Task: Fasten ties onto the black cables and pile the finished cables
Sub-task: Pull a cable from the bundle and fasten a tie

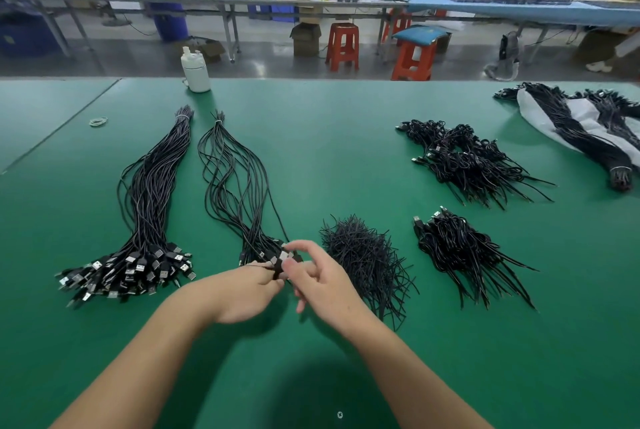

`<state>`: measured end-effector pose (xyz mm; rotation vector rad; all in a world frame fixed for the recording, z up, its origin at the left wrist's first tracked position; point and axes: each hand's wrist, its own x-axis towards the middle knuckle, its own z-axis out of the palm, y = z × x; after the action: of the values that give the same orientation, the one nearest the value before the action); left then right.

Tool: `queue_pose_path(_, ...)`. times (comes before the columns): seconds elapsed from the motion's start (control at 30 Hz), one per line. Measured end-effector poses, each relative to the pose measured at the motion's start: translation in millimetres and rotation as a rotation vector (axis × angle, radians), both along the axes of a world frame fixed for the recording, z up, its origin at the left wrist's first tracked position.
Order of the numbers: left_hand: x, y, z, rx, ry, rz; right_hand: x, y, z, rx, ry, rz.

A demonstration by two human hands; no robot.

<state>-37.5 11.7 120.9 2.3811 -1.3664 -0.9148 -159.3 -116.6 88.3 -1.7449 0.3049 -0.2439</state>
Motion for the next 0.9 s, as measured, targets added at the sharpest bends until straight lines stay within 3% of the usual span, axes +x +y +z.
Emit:
queue_pose_path(0.17, -1.3, -2.2, -8.1, 0.057, -0.098, 0.012, 5.3, 2.7, -3.3, 0.005, -0.055, -0.052)
queue_pose_path(0.37, 3.6, 1.2, -7.5, -0.211, 0.072, 0.105, 6.3, 6.0, -6.2, 0.190, -0.068, -0.054)
queue_pose_path(0.53, 4.2, -0.1, -14.3, -0.294, -0.073, 0.144, 9.9, 7.2, -1.7, 0.239, -0.091, -0.075)
queue_pose_path(0.7, 4.9, -0.7, -14.8, -0.348, -0.104, 0.140, 12.0, 7.7, 7.4, 0.260, -0.131, -0.075)
queue_pose_path(0.77, 8.0, -0.3, -18.4, -0.381, -0.055, 0.208, 12.6, 8.6, 8.5, 0.305, -0.097, -0.101)
queue_pose_path(0.9, 11.0, -0.5, -25.1, -0.392, 0.179, 0.255, 13.6, 9.3, 4.5, 0.202, 0.015, -0.121)
